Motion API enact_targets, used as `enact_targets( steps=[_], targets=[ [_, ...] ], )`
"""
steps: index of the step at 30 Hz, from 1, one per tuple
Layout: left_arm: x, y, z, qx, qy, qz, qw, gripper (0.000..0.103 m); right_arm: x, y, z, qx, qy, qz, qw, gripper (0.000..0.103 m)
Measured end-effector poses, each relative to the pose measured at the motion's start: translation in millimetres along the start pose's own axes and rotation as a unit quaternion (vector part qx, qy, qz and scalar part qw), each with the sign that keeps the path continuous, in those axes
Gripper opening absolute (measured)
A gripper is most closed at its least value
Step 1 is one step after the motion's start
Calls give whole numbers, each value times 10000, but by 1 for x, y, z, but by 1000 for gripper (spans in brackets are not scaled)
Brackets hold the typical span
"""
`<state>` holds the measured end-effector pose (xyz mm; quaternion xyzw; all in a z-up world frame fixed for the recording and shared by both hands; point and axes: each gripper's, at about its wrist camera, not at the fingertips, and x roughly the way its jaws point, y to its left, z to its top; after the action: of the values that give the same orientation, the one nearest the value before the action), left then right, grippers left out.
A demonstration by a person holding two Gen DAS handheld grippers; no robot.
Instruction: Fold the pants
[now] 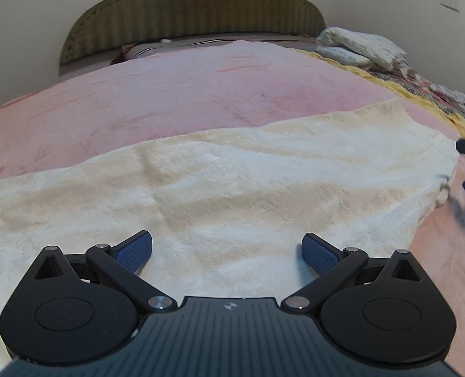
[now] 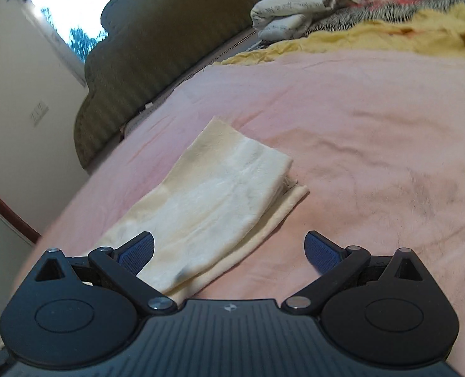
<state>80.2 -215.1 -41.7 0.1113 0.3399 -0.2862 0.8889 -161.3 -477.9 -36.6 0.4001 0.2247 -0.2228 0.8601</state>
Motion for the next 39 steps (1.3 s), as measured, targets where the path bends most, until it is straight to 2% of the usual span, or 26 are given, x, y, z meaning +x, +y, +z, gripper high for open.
enact_targets(
  steps=[3,7,9,11,13,16,18,20,22,25,27,28,29,30,32,33,34,35,36,37,38,39],
  targets=[
    [-15,8,-1,-397,-243,108,9989,100,10,4,4,-176,92,135,9997,103],
    [-31,10,2,-302,-403,99,9987,102,27,7,9,-69,-5,304,9995,102],
    [-35,12,2,-242,-375,159,9989,102,32,5,12,43,-192,229,9995,87],
    [-37,17,0,-233,-300,177,9991,102,36,2,15,163,-336,23,9993,49],
    [-37,22,-2,-342,-231,133,9991,102,40,-3,17,256,-379,-89,9989,27],
    [-34,37,-2,-737,-143,0,9972,101,41,-2,18,172,-450,-52,9988,23],
    [-30,50,1,-1145,-35,-283,9930,100,37,11,18,-271,-575,-145,9979,21],
    [-24,66,4,-1727,115,-838,9813,99,30,34,17,-955,-737,-250,9924,20],
    [-19,78,9,-2314,181,-1490,9612,99,24,65,11,-1788,-882,-317,9794,20],
    [-10,85,21,-2973,198,-2423,9233,100,21,114,-9,-3061,-1013,-364,9459,20],
    [-3,82,28,-3240,209,-2854,9017,101,20,140,-27,-3707,-1041,-271,9225,19],
    [2,79,31,-3357,244,-3021,8919,102,20,150,-36,-3962,-1040,-239,9119,19],
    [6,76,34,-3409,284,-3116,8865,103,21,159,-46,-4213,-1042,-221,9007,19],
    [10,71,36,-3416,349,-3135,8853,102,22,168,-56,-4462,-1026,-216,8888,19],
    [14,67,36,-3414,515,-2989,8897,102,27,178,-72,-4819,-945,-317,8705,19],
    [14,65,33,-3392,548,-2936,8921,102,30,179,-76,-4857,-901,-452,8683,19],
    [12,66,29,-3332,528,-2894,8958,102,31,176,-76,-4772,-924,-554,8722,20],
    [10,65,27,-3250,498,-2801,9019,102,30,170,-72,-4584,-975,-651,8810,20],
    [6,65,25,-3129,463,-2609,9120,102,28,162,-65,-4280,-976,-756,8953,23],
    [3,65,24,-2983,418,-2352,9241,102,24,150,-57,-3880,-934,-810,9133,34],
    [1,65,23,-2851,377,-2151,9333,102,20,136,-47,-3390,-868,-800,9334,64],
    [-2,63,23,-2715,329,-1983,9412,102,16,121,-37,-2850,-789,-734,9525,82]
  ],
)
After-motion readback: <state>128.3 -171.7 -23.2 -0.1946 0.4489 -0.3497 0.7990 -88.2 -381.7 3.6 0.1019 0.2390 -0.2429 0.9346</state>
